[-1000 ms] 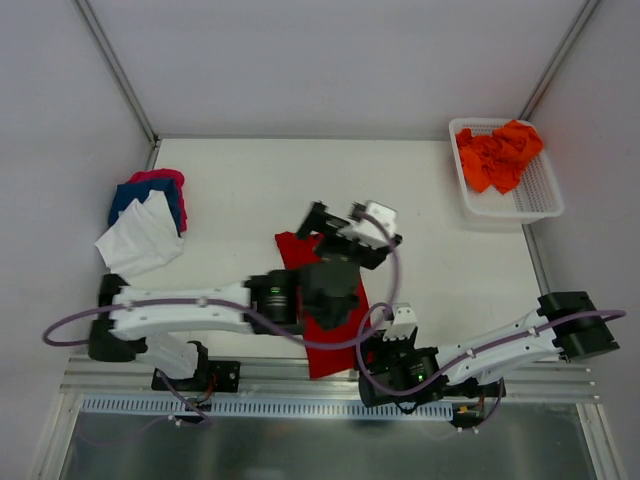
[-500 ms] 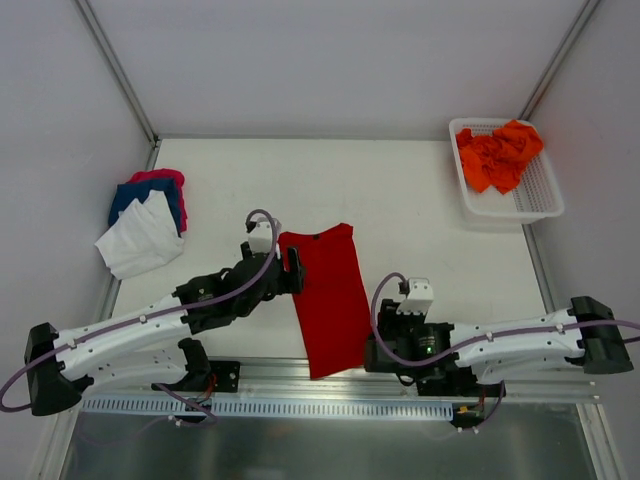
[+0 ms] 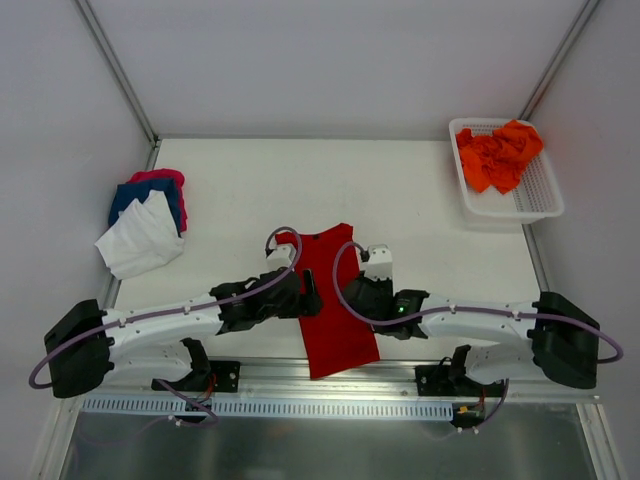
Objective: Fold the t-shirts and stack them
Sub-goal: Fold the tshirt
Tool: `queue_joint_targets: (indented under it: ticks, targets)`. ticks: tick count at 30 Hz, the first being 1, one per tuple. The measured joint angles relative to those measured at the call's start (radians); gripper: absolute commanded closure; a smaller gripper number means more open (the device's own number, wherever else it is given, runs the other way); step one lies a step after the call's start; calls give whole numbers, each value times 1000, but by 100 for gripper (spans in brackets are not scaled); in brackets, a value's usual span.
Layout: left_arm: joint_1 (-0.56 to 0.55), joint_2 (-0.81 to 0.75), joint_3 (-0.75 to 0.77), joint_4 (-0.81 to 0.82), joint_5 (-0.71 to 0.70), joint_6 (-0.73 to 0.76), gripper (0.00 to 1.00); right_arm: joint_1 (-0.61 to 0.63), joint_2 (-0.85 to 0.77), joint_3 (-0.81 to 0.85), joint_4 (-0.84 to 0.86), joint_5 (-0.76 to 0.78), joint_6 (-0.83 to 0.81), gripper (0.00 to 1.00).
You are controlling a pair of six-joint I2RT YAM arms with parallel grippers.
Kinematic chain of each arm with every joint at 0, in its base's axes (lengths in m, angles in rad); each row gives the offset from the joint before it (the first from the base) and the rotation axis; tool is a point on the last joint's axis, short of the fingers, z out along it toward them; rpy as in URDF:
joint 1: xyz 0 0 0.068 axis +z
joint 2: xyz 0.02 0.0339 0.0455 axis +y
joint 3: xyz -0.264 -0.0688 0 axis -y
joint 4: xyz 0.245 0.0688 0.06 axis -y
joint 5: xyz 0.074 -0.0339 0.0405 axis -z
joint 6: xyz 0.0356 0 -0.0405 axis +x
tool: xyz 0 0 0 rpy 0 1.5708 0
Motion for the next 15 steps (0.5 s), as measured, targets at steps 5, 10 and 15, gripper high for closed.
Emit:
queue_joint_targets:
  ticks: [5, 10, 15]
  targets:
    - [0, 117, 26, 0, 1, -28, 25, -65, 140, 38, 129, -111, -125, 97]
    - [0, 201, 58, 1, -6, -40, 31, -106, 261, 85, 225, -225, -192, 100]
    - [0, 297, 100, 1, -11, -54, 37, -128, 339, 118, 270, -291, -228, 100]
